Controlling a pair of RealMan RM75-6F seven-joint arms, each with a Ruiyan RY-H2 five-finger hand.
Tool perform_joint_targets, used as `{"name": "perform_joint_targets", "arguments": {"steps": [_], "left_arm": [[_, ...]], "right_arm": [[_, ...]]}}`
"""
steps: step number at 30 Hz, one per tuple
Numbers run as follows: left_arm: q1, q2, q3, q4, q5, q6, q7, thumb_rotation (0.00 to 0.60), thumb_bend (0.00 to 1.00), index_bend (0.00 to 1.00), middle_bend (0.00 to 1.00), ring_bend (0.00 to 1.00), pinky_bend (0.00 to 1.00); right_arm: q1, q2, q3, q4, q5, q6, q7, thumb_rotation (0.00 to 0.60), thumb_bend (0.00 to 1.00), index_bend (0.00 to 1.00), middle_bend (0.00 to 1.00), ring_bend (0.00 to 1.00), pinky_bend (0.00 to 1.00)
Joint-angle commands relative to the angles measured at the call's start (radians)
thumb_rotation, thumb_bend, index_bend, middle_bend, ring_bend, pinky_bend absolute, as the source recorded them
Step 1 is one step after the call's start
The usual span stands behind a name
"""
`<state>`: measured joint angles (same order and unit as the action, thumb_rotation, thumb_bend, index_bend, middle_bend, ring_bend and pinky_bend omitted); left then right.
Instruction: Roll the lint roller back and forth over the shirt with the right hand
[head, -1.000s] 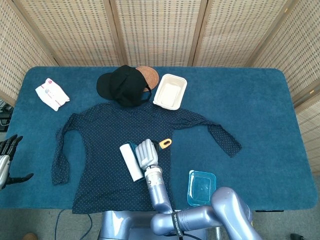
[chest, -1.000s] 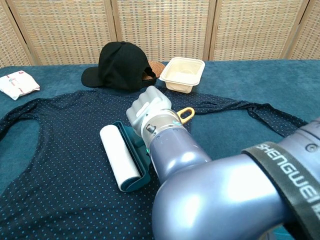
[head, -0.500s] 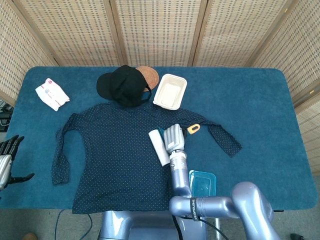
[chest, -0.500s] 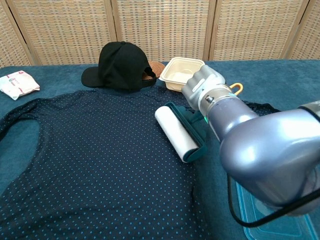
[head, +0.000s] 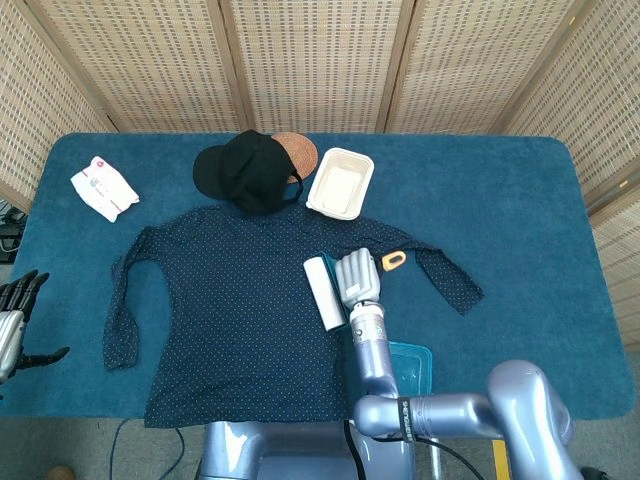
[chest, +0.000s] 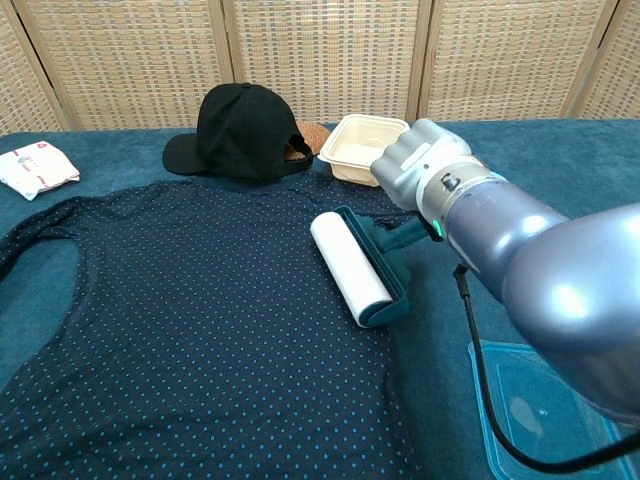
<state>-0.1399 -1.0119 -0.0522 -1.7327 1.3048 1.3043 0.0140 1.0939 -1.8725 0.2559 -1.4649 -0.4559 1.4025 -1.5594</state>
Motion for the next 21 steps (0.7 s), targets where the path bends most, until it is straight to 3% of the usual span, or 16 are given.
{"name": "perform_joint_targets", "arguments": {"steps": [1, 3, 7, 10, 13, 18, 21], "left_arm": [[0.006, 0.008, 0.002, -0.004, 0.011, 0.011, -0.012, 0.600, 0.00, 0.00, 0.00, 0.00, 0.00], [0.011, 0.013, 0.004, -0.007, 0.020, 0.020, -0.019, 0.600, 0.00, 0.00, 0.00, 0.00, 0.00], [0.030, 0.026, 0.016, -0.023, 0.066, 0.061, -0.034, 0.600, 0.00, 0.00, 0.00, 0.00, 0.00], [0.042, 0.029, 0.024, -0.030, 0.092, 0.086, -0.034, 0.600, 0.00, 0.00, 0.00, 0.00, 0.00], [0.054, 0.029, 0.030, -0.035, 0.119, 0.114, -0.026, 0.600, 0.00, 0.00, 0.00, 0.00, 0.00], [0.070, 0.025, 0.034, -0.031, 0.145, 0.151, -0.023, 0.600, 0.00, 0.00, 0.00, 0.00, 0.00], [0.074, 0.014, 0.033, -0.017, 0.160, 0.167, -0.030, 0.600, 0.00, 0.00, 0.00, 0.00, 0.00]], "right_arm": [[-0.044, 0.079, -0.017, -0.107, -0.078, 0.050, 0.070, 0.600, 0.00, 0.00, 1.00, 1.00, 1.00], [-0.065, 0.122, -0.025, -0.166, -0.103, 0.075, 0.087, 0.600, 0.00, 0.00, 0.99, 1.00, 1.00], [-0.163, 0.324, -0.092, -0.348, -0.301, 0.100, 0.272, 0.600, 0.00, 0.00, 0.96, 1.00, 1.00], [-0.239, 0.467, -0.181, -0.359, -0.516, 0.072, 0.478, 0.600, 0.00, 0.00, 0.88, 0.98, 1.00], [-0.320, 0.575, -0.257, -0.317, -0.695, 0.065, 0.720, 0.600, 0.00, 0.00, 0.70, 0.82, 0.92], [-0.422, 0.660, -0.323, -0.234, -0.839, 0.084, 0.992, 0.600, 0.00, 0.00, 0.19, 0.22, 0.24], [-0.500, 0.689, -0.354, -0.200, -0.880, 0.115, 1.134, 0.600, 0.00, 0.00, 0.03, 0.03, 0.05]]}}
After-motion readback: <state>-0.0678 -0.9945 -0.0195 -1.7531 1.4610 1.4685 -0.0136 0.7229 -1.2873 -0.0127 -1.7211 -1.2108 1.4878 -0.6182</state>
